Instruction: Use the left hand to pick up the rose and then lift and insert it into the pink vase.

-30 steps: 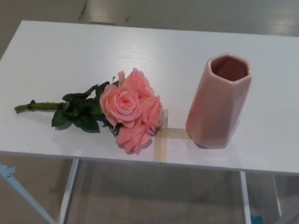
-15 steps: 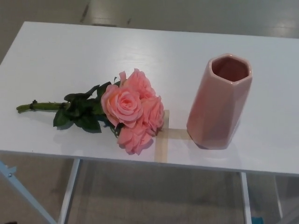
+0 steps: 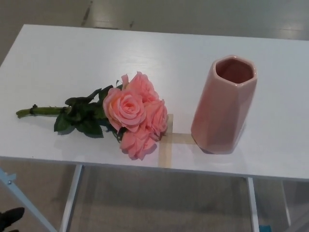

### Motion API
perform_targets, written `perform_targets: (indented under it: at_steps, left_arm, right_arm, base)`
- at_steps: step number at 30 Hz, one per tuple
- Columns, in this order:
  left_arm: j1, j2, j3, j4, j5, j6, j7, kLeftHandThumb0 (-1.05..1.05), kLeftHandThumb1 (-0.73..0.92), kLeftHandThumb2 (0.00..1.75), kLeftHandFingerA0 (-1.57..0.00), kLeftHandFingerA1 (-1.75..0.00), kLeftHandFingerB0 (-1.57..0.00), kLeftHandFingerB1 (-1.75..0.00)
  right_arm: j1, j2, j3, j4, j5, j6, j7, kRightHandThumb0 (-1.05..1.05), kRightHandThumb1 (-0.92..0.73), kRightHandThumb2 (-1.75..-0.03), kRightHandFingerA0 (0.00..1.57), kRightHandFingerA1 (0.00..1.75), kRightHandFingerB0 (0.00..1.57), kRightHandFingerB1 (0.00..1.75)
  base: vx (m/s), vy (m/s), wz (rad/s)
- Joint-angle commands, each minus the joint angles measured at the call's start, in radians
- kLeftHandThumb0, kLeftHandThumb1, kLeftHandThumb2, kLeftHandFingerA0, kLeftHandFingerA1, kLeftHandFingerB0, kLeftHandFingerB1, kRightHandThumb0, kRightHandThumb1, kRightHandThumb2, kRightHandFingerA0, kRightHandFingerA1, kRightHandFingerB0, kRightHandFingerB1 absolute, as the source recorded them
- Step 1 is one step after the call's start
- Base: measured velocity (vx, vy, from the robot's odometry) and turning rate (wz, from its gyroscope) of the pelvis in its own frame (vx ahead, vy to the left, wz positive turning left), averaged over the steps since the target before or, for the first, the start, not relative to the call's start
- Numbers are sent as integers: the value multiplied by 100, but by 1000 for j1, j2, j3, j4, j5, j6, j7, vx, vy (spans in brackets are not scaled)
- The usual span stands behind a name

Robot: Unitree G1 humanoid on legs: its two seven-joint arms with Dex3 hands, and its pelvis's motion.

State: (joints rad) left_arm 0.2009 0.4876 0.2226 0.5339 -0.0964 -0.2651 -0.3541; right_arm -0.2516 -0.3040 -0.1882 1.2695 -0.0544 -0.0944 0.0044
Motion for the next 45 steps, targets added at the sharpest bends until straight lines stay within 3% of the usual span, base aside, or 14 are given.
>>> perform_targets:
  at_steps: [1, 6, 9, 11, 17, 21, 22, 23, 24, 29, 32, 39, 40, 45]
  left_arm:
    - [447, 256, 69, -820, -402, -7, -523, -56, 37, 71, -33, -43, -39, -44]
    - [493, 282, 114, -957, -484, 19, -551, -50, 41, 54, -46, -38, -45, -35]
    - [499, 287, 129, -985, -507, 15, -564, -54, 36, 71, -45, -49, -37, -42]
    - [499, 266, 186, -1054, -641, 16, -586, -51, 42, 53, -52, -40, -49, -36]
    - [455, 141, 249, -1220, -788, -9, -357, -49, 43, 54, -56, -42, -49, -38]
    - [348, 118, 249, -1232, -689, -18, -240, -51, 43, 54, -45, -39, -42, -35]
    - [246, 130, 239, -1191, -563, -24, -198, -31, 22, 82, -1, -50, 0, -45]
    - [93, 149, 222, -1128, -373, -37, -134, -31, 22, 82, -1, -50, 0, -45]
    - [53, 161, 214, -1110, -338, -25, -130, -60, 38, 72, -6, -18, -15, -39]
    - [-44, 163, 199, -1084, -240, 19, -133, -61, 46, 55, 0, -23, -18, -28]
    - [-268, 235, 48, -900, 72, -9, -113, -61, 35, 70, -4, -17, -5, -23]
    - [-433, 250, -90, -696, 311, -37, -40, -53, 36, 72, 0, -8, -8, -22]
    - [-455, 251, -108, -670, 329, -32, -32, -44, 39, 53, 0, -18, -7, -24]
    - [-588, 252, -211, -533, 410, 55, -14, -49, 34, 71, 0, -10, -3, -24]
  right_arm:
    - [-3, -16, 11, 17, -7, 2, -19, -30, -66, -59, 66, 50, 55, 44]
    - [-11, -19, 10, 15, -5, -1, -15, -31, -67, -59, 64, 49, 55, 44]
    - [-12, -18, 9, 14, -5, -1, -15, -31, -67, -59, 64, 49, 55, 44]
    - [-22, -16, 3, 13, 1, 12, -16, -30, -67, -59, 65, 49, 55, 44]
    - [-28, -14, -6, 9, 10, 15, -13, -29, -68, -60, 62, 49, 53, 43]
    - [-27, -12, -6, 10, 11, 12, -12, -29, -68, -60, 62, 49, 53, 43]
    - [-28, -12, -6, 11, 10, 12, -12, -29, -68, -60, 63, 49, 53, 43]
    - [-29, -12, -6, 12, 10, 12, -11, -29, -68, -60, 63, 49, 53, 43]
    - [-28, -8, -7, 14, 12, 12, -10, -29, -68, -60, 63, 49, 53, 43]
    - [-26, -5, -12, 13, 15, 9, -10, -29, -68, -60, 63, 49, 53, 43]
    - [-19, -7, -10, 15, 11, 9, -11, -29, -68, -59, 63, 49, 54, 44]
    - [-23, -10, -8, 18, 6, 18, -16, -29, -68, -60, 62, 49, 54, 44]
    - [-22, -10, -6, 18, 4, 17, -17, -29, -68, -60, 62, 48, 54, 43]
    - [-22, -7, -11, 14, 9, 12, -20, -29, -68, -60, 63, 49, 54, 44]
  base:
    - [0, 0, 0]
    - [0, 0, 0]
    - [0, 0, 0]
    - [0, 0, 0]
    - [0, 0, 0]
    - [0, 0, 0]
    - [0, 0, 0]
    - [0, 0, 0]
    - [-1, 0, 12]
    - [0, 0, 0]
    - [0, 0, 0]
    - [0, 0, 0]
    - [0, 0, 0]
    - [0, 0, 0]
